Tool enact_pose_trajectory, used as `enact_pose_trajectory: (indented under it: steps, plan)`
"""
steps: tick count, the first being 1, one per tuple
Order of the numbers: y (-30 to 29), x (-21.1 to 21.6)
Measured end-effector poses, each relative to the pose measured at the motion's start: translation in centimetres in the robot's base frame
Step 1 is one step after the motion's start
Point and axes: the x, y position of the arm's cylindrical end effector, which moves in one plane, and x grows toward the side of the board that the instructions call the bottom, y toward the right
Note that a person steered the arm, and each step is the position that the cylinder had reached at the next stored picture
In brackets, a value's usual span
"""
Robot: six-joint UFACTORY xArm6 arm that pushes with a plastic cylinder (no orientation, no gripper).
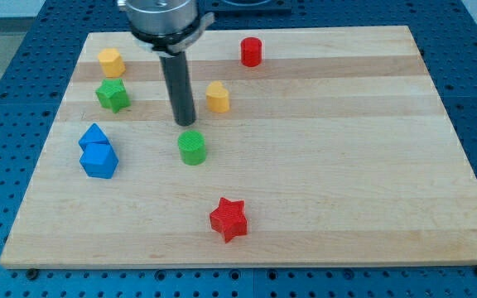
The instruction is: Move the green circle towards the top right corner
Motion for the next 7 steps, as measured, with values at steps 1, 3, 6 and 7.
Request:
enact_pose_trajectory:
  steps: [1, 3, 6, 7]
  plan:
    - [-0.2, 1.6]
    - [-0.2, 2.1]
    - [-0.7, 5.6]
    - [-0.6, 5.9]
